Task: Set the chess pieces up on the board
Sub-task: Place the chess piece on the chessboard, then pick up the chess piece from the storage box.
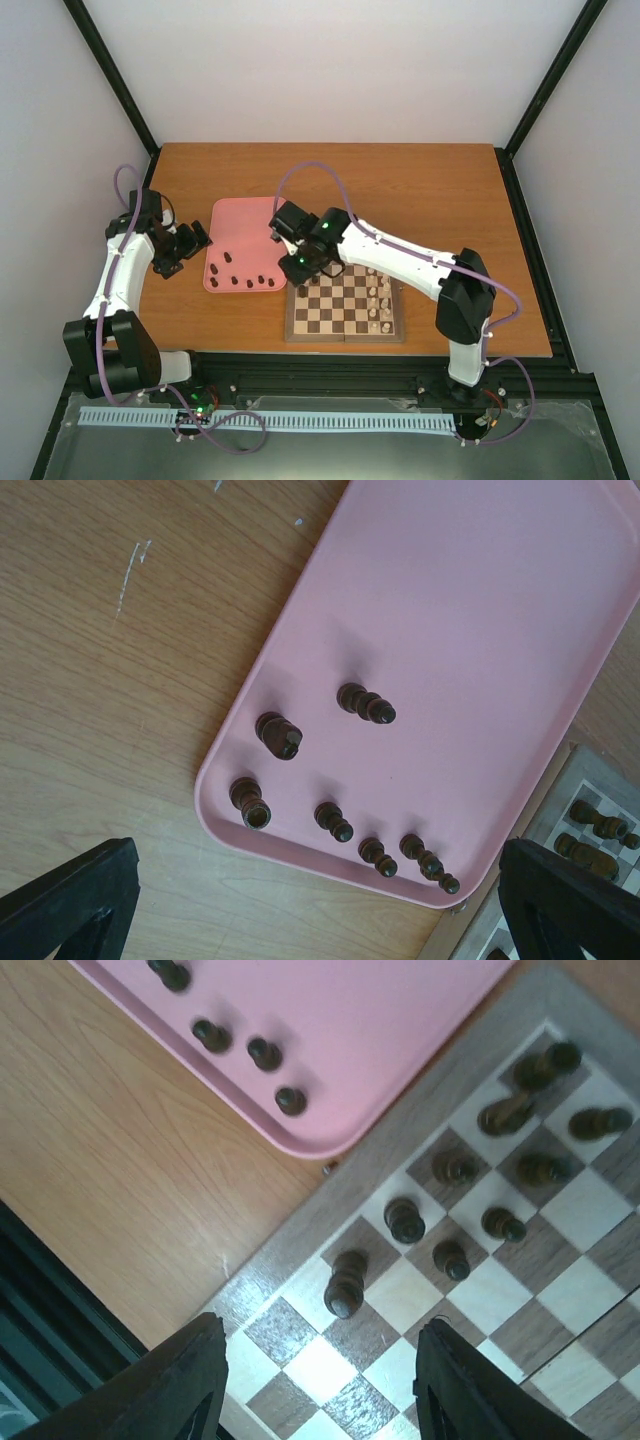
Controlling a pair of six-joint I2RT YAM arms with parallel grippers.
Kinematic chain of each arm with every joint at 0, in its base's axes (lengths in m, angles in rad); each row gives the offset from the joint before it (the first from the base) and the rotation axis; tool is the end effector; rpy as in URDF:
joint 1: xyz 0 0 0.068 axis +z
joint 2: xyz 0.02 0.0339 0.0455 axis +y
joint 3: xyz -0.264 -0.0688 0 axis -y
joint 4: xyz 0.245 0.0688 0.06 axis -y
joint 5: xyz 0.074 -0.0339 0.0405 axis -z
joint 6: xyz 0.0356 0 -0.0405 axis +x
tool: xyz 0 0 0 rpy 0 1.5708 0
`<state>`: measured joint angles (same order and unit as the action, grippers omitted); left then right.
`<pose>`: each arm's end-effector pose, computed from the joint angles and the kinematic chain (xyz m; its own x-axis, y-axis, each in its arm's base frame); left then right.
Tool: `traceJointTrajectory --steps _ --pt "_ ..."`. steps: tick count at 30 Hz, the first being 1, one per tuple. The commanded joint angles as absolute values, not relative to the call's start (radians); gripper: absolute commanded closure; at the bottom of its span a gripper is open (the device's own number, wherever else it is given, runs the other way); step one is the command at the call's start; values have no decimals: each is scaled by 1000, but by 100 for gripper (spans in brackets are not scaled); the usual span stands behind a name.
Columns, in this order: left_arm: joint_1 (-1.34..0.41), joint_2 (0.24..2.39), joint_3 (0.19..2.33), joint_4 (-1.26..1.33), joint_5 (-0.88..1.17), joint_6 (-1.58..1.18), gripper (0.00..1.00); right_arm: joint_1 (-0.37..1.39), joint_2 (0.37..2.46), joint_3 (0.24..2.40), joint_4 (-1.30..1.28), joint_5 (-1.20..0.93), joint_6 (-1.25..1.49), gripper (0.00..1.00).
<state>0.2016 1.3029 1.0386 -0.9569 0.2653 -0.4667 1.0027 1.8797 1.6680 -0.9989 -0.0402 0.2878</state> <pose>0.2364 0.0388 0.2602 -0.7747 -0.6015 -0.1950 -0.5082 0.7758 -0.3741 0.2092 0.3304 0.2696 -0.7240 -0.6072 -0.3273 -0.6720 0.7279 0.1361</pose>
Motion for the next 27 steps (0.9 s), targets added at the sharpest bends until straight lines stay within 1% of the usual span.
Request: traceJointTrajectory --steps 1,6,14,16,22,27 --pt "197 1294 1061 -944 262 -456 0 1001 1885 1792 -1045 -20 259 47" --pt "198 1297 1081 -949 262 -457 0 1001 2025 2024 -1075 -59 218 43" --pt "198 1294 1090 -952 267 -465 0 1002 2242 2277 -1047 -145 204 46" --pt "198 1297 1091 -954 267 -464 0 1002 2257 2297 -1049 -146 206 47" --pt "196 1295 1074 -944 268 -466 0 1002 2255 2270 -1046 -151 192 47" --pt "191 1284 1056 -938 252 -458 0 1000 2214 2238 -1051 -79 207 47"
